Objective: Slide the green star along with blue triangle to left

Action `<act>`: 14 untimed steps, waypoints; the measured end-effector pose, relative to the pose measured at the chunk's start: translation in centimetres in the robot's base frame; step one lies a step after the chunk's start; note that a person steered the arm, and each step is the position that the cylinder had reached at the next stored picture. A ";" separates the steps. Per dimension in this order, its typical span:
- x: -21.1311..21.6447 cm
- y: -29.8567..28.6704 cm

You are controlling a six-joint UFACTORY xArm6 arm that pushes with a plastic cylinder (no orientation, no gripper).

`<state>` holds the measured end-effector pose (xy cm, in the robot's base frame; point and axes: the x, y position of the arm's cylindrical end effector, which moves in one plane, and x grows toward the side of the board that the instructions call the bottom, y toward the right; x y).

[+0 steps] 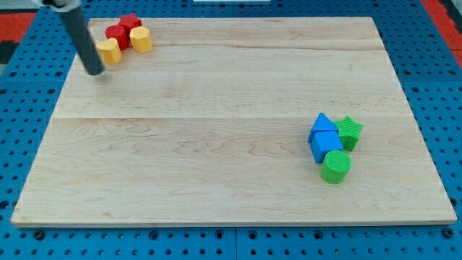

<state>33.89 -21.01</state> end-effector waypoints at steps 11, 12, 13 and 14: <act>14.2 45.5; 14.3 43.7; 14.4 41.7; 14.4 37.9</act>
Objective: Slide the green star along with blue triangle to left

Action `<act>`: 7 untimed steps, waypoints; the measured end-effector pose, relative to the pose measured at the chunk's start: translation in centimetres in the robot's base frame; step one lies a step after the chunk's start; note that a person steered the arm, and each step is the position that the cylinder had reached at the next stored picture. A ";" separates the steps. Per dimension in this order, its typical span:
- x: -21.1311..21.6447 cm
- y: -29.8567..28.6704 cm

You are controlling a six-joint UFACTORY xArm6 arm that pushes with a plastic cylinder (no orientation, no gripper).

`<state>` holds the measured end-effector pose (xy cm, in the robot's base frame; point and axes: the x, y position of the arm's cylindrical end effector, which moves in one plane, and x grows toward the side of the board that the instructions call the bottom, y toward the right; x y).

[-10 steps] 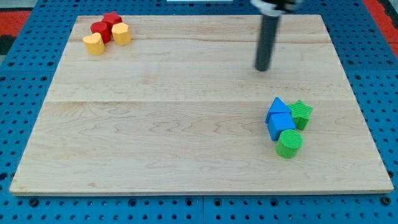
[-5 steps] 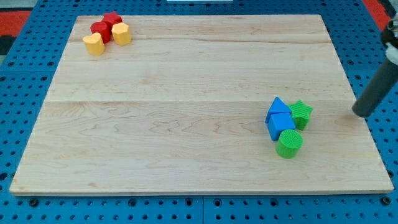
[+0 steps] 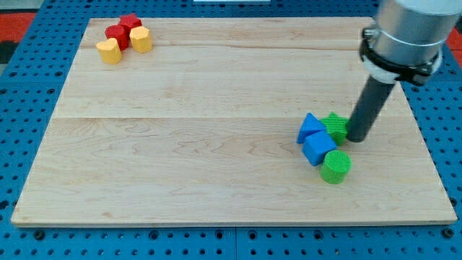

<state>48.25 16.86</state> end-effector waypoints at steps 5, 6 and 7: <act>-0.6 -15.3; -1.9 -16.3; -3.1 -20.7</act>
